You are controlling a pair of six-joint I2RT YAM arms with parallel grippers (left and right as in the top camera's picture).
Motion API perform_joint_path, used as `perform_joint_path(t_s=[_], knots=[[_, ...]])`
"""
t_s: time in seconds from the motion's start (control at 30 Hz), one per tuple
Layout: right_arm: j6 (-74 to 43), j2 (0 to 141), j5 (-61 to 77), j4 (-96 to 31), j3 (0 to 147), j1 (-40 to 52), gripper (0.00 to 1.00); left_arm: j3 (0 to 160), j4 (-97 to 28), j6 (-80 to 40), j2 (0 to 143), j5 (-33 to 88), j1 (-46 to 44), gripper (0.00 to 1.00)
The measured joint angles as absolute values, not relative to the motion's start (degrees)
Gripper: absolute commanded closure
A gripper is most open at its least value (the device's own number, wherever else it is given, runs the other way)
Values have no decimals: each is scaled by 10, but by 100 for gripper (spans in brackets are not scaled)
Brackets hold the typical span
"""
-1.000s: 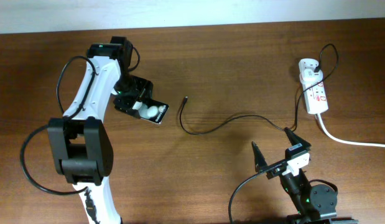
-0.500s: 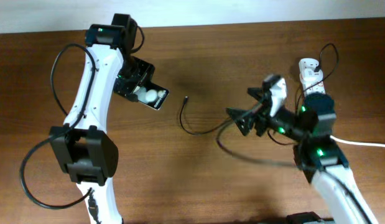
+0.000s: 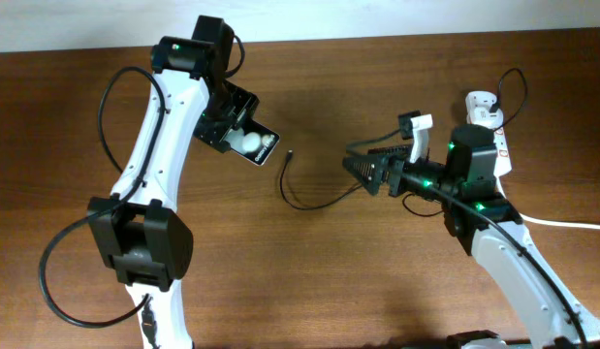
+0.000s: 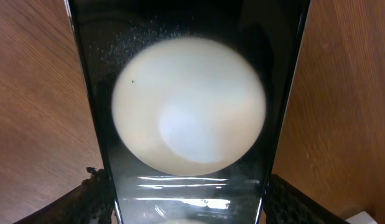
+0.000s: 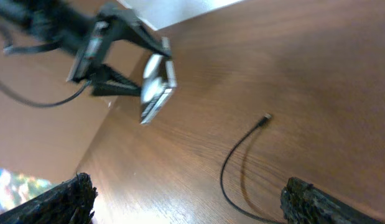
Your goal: Plug charger to phone and switch on socket
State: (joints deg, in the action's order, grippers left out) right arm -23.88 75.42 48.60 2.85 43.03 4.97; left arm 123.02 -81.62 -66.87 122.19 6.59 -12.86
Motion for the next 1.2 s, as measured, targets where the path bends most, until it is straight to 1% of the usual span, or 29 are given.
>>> perform_joint_path(t_s=[0.1, 0.17, 0.27, 0.3, 0.4, 0.47, 0.53, 0.6, 0.63, 0.67, 0.73, 0.77, 0.93, 0.97, 1.03, 1.07, 1.13, 1.2], knots=[[-312, 764, 439, 29, 430, 55, 0, 1230, -816, -669, 1222, 66, -131, 100], [-364, 764, 403, 29, 430, 74, 0, 1230, -816, -672, 1222, 66, -131, 100], [-437, 764, 348, 35, 430, 103, 6, 1230, -816, -676, 1222, 66, -131, 100], [-470, 764, 331, 53, 431, 111, 6, 1230, -816, -676, 1222, 66, -131, 100], [-522, 776, 314, 90, 433, 123, 6, 1230, -816, -676, 1222, 66, -131, 100], [-560, 807, 309, 118, 434, 127, 12, 1230, -816, -676, 1222, 66, -131, 100], [-573, 828, 310, 137, 434, 129, 14, 1230, -816, -676, 1222, 66, -131, 100], [-583, 837, 310, 143, 434, 139, 15, 1230, -816, -684, 1222, 66, -132, 100], [-586, 841, 309, 150, 434, 149, 20, 1230, -815, -687, 1222, 65, -135, 100], [-591, 847, 309, 164, 434, 162, 21, 1230, -813, -689, 1222, 66, -141, 100], [-608, 858, 306, 196, 434, 182, 21, 1230, -809, -695, 1222, 66, -158, 100], [-615, 865, 299, 211, 434, 201, 24, 1230, -809, -704, 1222, 66, -167, 100], [-620, 868, 278, 228, 434, 227, 28, 1230, -809, -721, 1222, 115, -179, 100], [-620, 868, 274, 228, 434, 232, 29, 1230, -809, -725, 1222, 132, -179, 100], [-622, 868, 257, 228, 434, 246, 37, 1230, -810, -729, 1222, 163, -179, 100], [-624, 868, 250, 228, 434, 252, 39, 1230, -813, -731, 1222, 174, -179, 100], [-624, 868, 232, 228, 434, 265, 43, 1230, -820, -732, 1222, 187, -179, 100], [-625, 868, 209, 228, 434, 279, 49, 1230, -834, -732, 1222, 194, -179, 100]])
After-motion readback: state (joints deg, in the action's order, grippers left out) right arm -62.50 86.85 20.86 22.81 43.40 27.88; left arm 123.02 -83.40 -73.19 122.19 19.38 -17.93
